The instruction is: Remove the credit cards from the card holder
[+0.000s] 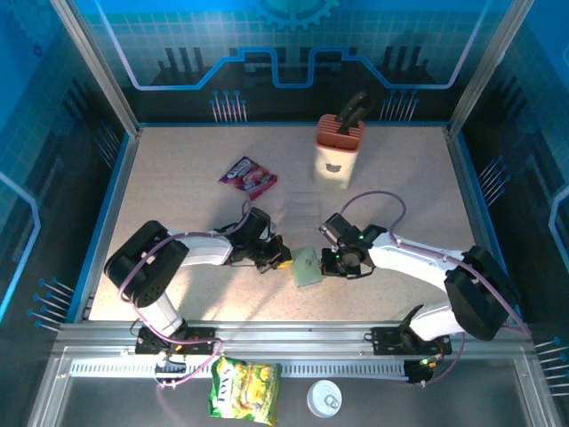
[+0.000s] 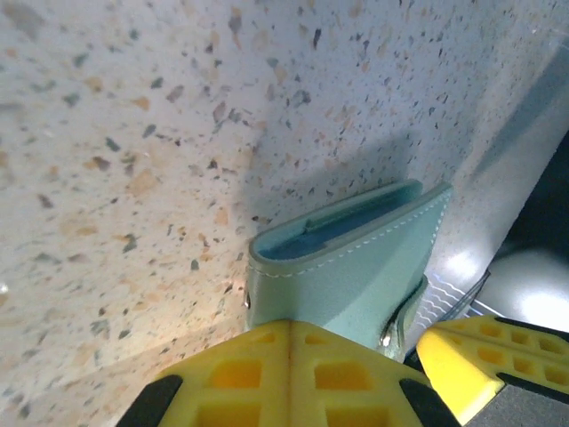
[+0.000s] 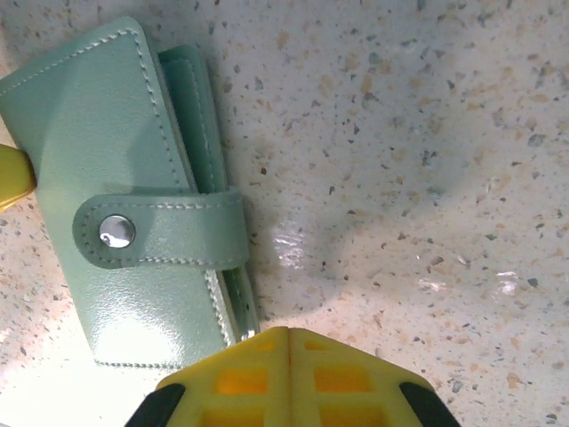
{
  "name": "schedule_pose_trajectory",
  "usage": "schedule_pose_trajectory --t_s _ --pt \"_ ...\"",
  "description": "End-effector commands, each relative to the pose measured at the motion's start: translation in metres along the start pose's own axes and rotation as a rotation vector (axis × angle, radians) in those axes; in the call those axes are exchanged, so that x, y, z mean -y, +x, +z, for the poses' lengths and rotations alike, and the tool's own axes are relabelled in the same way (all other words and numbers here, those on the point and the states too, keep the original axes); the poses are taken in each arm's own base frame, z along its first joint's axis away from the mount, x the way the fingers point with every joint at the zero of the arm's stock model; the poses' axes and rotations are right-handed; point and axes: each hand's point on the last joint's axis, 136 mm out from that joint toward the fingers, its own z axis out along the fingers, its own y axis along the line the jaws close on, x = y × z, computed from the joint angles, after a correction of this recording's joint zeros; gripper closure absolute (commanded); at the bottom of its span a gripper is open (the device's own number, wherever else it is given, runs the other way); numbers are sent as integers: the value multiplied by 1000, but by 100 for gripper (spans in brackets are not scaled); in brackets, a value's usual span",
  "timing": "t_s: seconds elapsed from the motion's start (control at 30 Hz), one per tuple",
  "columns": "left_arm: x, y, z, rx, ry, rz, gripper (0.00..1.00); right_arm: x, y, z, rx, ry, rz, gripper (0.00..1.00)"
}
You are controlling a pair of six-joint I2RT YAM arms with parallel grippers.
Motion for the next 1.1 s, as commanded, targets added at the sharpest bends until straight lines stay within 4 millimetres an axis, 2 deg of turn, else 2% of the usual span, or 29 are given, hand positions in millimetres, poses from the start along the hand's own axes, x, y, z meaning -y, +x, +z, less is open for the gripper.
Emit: schedule_pose_trajectory --t_s 0.0,0.07,0.2,0.43,0.53,0.6,0.67,0.77,0.87,0.97,1.07 --pt "5 6 -14 12 -80 28 98 0 -5 -4 0 33 -26 85" --pt "16 11 -17 18 -63 36 97 2 -1 0 -24 45 -19 76" --pt "23 23 -15 14 -28 20 97 -6 12 11 -69 -4 -11 73" --pt "9 33 -8 15 -52 0 100 -38 30 28 -142 -113 -51 73" --pt "2 32 -8 21 -72 2 100 -64 35 25 -156 -214 -77 73" --pt "-3 32 -8 26 -92 5 100 -73 35 18 -144 -254 -98 71" --pt "-12 31 -8 29 -125 7 100 -71 30 9 -113 -245 -138 67" --pt "-15 30 -6 30 -128 15 100 -53 18 -3 -65 -164 -271 61" --pt "-18 28 -3 26 -137 24 100 -38 1 -12 -45 -46 -444 62" --pt "-26 24 0 22 -158 15 100 -29 -10 -11 -77 33 -581 62" --pt "-33 21 2 17 -166 1 100 -35 -17 -4 -112 45 -688 61"
